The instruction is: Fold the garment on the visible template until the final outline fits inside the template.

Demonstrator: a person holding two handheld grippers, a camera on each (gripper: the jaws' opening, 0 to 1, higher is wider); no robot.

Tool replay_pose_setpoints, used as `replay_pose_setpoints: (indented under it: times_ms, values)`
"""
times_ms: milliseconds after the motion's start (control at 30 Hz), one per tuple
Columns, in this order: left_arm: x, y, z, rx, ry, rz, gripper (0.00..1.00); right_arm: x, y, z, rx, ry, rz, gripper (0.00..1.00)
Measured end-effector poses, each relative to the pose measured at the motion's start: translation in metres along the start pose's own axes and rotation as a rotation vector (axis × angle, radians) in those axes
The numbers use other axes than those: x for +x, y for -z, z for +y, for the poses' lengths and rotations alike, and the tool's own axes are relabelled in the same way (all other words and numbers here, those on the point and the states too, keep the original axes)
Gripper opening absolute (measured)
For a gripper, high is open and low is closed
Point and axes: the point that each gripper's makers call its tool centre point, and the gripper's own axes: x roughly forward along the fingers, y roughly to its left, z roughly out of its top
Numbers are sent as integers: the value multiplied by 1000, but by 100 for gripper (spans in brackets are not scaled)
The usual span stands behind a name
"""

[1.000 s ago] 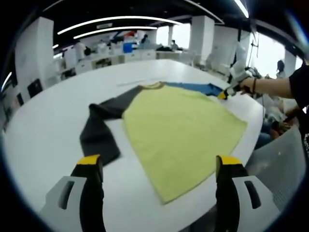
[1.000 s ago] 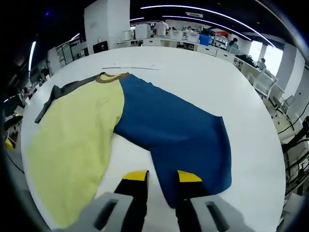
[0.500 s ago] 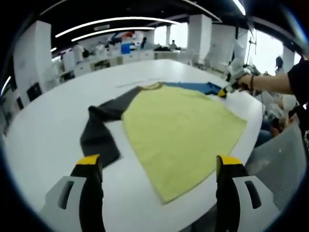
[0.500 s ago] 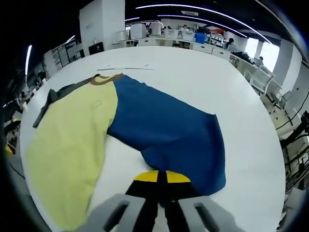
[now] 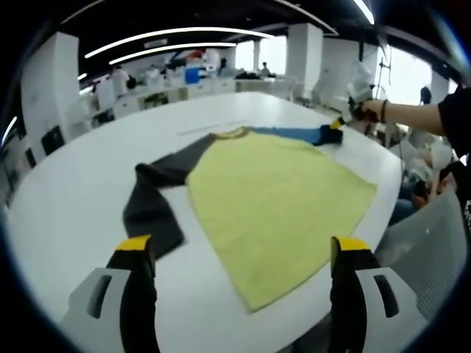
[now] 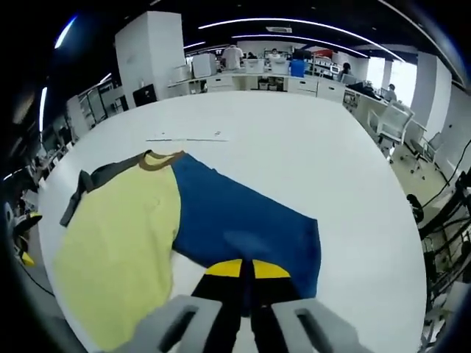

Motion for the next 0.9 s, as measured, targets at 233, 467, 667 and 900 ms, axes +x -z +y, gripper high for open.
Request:
replay_pose_setpoints:
  times_ms: [233, 467, 667, 900]
  values:
    - [0, 0, 0, 7, 5, 3, 97, 2, -16, 9, -11, -7, -14, 0]
    - [1, 3, 2, 18, 6, 22, 99, 9, -22, 22, -21, -20, 0, 0]
    - [1, 2, -1, 44, 17, 22, 99, 13, -30, 30, -44, -14, -5, 0]
    - [1, 2, 0, 42, 15, 22, 99, 16, -41, 43, -77, -16, -9, 0]
